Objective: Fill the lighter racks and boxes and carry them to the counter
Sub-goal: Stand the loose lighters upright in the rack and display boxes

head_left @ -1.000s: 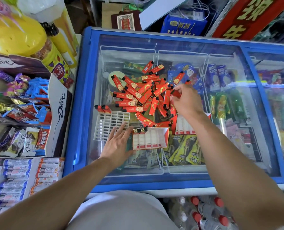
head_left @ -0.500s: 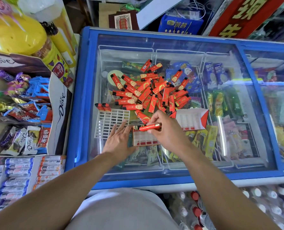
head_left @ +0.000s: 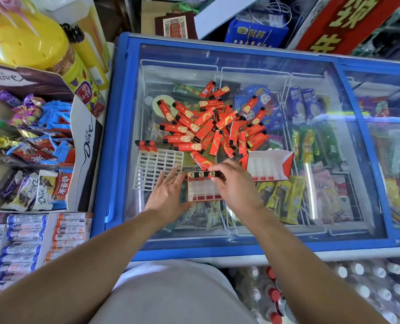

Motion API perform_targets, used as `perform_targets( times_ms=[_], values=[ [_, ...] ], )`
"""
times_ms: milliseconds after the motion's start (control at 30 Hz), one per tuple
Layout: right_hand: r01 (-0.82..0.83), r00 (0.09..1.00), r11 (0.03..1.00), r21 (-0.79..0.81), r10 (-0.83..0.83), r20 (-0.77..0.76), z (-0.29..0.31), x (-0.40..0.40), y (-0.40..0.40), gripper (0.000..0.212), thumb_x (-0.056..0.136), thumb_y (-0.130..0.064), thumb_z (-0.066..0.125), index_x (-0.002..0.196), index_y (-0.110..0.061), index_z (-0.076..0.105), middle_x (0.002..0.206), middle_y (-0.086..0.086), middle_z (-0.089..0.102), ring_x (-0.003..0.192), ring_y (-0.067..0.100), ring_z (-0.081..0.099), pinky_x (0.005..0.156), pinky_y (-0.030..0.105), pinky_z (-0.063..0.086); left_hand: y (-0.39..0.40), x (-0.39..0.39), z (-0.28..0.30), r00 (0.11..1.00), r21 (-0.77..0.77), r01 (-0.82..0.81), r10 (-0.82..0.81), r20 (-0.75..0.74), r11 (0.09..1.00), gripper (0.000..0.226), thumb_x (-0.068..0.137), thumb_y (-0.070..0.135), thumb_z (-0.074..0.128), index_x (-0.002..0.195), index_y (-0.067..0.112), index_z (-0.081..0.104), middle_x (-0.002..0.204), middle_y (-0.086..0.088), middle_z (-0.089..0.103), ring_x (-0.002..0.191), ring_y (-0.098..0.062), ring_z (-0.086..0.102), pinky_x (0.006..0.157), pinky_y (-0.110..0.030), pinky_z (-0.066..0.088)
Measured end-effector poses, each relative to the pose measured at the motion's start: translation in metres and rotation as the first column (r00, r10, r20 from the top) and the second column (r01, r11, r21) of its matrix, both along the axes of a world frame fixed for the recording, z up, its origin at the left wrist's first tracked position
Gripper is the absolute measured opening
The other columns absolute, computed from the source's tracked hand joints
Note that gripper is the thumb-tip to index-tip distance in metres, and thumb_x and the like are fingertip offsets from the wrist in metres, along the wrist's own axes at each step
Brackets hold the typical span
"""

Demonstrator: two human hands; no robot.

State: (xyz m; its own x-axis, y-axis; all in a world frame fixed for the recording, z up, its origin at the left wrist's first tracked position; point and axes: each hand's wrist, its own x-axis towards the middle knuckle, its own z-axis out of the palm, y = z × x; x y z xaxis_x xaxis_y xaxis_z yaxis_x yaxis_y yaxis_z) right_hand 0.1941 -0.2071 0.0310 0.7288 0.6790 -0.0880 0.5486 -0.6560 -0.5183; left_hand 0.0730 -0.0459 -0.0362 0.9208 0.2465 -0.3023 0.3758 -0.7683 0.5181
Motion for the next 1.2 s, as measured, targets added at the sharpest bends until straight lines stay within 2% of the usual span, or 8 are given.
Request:
perform_targets(
  times_ms=[200, 500, 700, 767, 867, 1033, 1100, 1200],
  values=[
    [-0.005, 0.999, 1.0, 0.016, 0.004, 0.033, -0.006, 0.0, -0.003, 0.02, 0.09, -0.017, 0.074, 0.109, -0.015, 0.069, 0.106, -0.001, 0.064, 0.087, 0.014, 0.065, 0.081, 0.036, 0.058, -0.001, -0.001, -0.002, 1.0, 0.002, -0.006, 0.006, 0.01, 1.0, 0.097, 0.088, 0.043, 0.076, 0.16, 0.015, 0.017, 0.169, -0.007, 0.013, 0.155, -0.01, -0.007, 0.125, -0.035, -0.012],
    [0.026, 0.989, 1.0, -0.005, -0.025, 0.145, -0.008, 0.003, -0.005, 0.02, 0.083, -0.028, 0.081, 0.101, -0.026, 0.074, 0.092, -0.01, 0.069, 0.081, 0.007, 0.064, 0.065, 0.028, 0.057, -0.001, 0.0, 0.0, 1.0, 0.003, -0.007, 0.007, 0.006, 1.0, 0.099, 0.087, 0.044, 0.077, 0.16, 0.014, 0.018, 0.169, -0.008, 0.017, 0.156, -0.011, -0.003, 0.127, -0.038, -0.006],
    [0.024, 0.992, 0.999, -0.027, -0.02, 0.122, -0.001, 0.005, -0.004, 0.025, 0.084, -0.035, 0.079, 0.107, -0.028, 0.071, 0.092, -0.013, 0.065, 0.077, 0.004, 0.062, 0.06, 0.019, 0.045, -0.001, 0.0, 0.001, 1.0, 0.008, -0.005, 0.004, 0.01, 1.0, 0.1, 0.086, 0.046, 0.077, 0.16, 0.015, 0.017, 0.169, -0.008, 0.016, 0.156, -0.012, -0.002, 0.128, -0.04, -0.003],
    [0.039, 0.996, 0.999, -0.003, -0.038, 0.085, 0.004, 0.012, -0.004, 0.021, 0.089, -0.038, 0.073, 0.107, -0.026, 0.071, 0.096, -0.014, 0.065, 0.078, 0.002, 0.061, 0.062, 0.016, 0.046, -0.001, 0.0, 0.002, 1.0, 0.012, -0.006, 0.006, 0.014, 1.0, 0.1, 0.086, 0.046, 0.077, 0.16, 0.015, 0.018, 0.168, -0.007, 0.018, 0.156, -0.012, -0.001, 0.128, -0.04, -0.003],
    [0.126, 0.991, 0.99, 0.069, -0.129, 0.039, 0.009, 0.038, 0.003, 0.016, 0.093, -0.024, 0.07, 0.108, -0.019, 0.071, 0.099, -0.006, 0.069, 0.086, 0.009, 0.063, 0.075, 0.031, 0.057, -0.001, 0.001, 0.005, 0.999, 0.015, -0.043, 0.043, 0.034, 0.999, 0.1, 0.083, 0.042, 0.081, 0.16, 0.016, 0.023, 0.168, -0.006, 0.021, 0.156, -0.012, 0.006, 0.126, -0.032, -0.005],
    [0.243, 0.966, 0.954, -0.173, -0.255, -0.049, -0.009, 0.084, 0.044, 0.037, 0.094, -0.032, 0.069, 0.124, -0.011, 0.063, 0.107, 0.004, 0.071, 0.094, 0.021, 0.068, 0.082, 0.033, 0.056, 0.0, 0.001, 0.006, 0.998, 0.014, -0.051, 0.051, 0.044, 0.999, 0.101, 0.082, 0.042, 0.082, 0.16, 0.016, 0.025, 0.167, -0.004, 0.025, 0.156, -0.014, 0.011, 0.125, -0.029, -0.002],
    [0.24, 0.966, 0.931, -0.275, -0.256, -0.023, -0.015, 0.09, 0.061, 0.037, 0.094, -0.039, 0.068, 0.11, -0.006, 0.065, 0.097, 0.006, 0.068, 0.094, 0.027, 0.068, 0.077, 0.034, 0.055, 0.0, -0.001, 0.006, 0.997, 0.01, -0.054, 0.054, 0.054, 0.998, 0.101, 0.082, 0.04, 0.083, 0.16, 0.015, 0.025, 0.166, -0.003, 0.027, 0.156, -0.015, 0.014, 0.125, -0.028, -0.001],
    [0.267, 0.955, 0.905, -0.33, -0.294, -0.033, -0.023, 0.093, 0.077, 0.037, 0.092, -0.043, 0.07, 0.083, -0.009, 0.058, 0.079, 0.003, 0.064, 0.078, 0.025, 0.07, 0.068, 0.032, 0.056, -0.001, -0.003, 0.006, 0.995, 0.0, -0.065, 0.065, 0.076, 0.998, 0.099, 0.081, 0.034, 0.085, 0.159, 0.013, 0.027, 0.165, -0.002, 0.028, 0.155, -0.017, 0.019, 0.124, -0.027, 0.002]
  ],
)
